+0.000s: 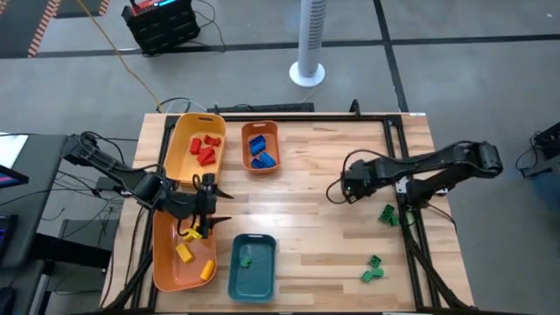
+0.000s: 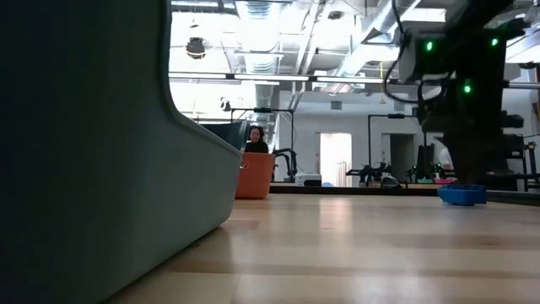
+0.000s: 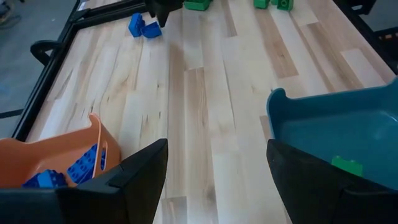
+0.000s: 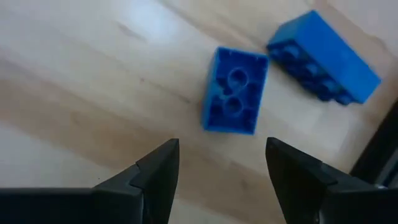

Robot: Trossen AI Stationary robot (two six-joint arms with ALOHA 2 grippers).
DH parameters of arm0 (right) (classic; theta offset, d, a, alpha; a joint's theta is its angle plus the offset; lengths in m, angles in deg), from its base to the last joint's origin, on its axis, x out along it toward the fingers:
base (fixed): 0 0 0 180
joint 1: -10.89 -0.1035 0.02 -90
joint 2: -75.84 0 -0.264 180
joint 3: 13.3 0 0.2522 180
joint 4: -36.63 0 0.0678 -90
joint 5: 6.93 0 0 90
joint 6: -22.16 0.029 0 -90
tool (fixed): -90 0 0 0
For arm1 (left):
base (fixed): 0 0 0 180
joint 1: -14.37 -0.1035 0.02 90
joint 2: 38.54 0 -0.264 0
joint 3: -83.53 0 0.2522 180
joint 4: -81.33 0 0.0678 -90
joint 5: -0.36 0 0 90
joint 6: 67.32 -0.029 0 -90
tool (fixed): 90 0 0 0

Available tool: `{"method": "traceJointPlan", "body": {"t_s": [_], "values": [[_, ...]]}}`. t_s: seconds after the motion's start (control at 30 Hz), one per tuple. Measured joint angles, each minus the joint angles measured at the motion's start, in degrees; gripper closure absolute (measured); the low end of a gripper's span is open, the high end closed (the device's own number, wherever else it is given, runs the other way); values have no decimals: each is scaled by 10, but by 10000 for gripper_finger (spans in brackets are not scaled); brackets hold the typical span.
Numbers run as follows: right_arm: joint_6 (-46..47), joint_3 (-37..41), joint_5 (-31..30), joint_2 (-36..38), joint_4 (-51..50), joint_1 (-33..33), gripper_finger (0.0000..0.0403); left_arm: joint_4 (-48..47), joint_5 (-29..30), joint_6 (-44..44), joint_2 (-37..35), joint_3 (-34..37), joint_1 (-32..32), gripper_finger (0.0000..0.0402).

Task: Sort blocks
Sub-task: Put the blue game piece into the top orange bin

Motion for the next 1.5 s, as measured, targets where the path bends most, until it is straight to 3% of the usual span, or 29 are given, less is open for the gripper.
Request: {"method": "traceJointPlan", "body": {"t_s": [0.43,0.73,0.87,1.17,1.5], "values": [[-100,51,-4,-1,120,108,156,-7,-5,10,0,0,0,134],[-110,77,-5,-1,167,103,163,-15,-13,10,0,0,0,134],[-103,76,-9,-10,160,92,199,-17,-12,10,0,0,0,134],[-108,52,-13,-32,153,57,332,-25,-12,12,0,0,0,134],[-158,-19,10,26,216,24,376,-34,-11,21,0,0,0,134]]}}
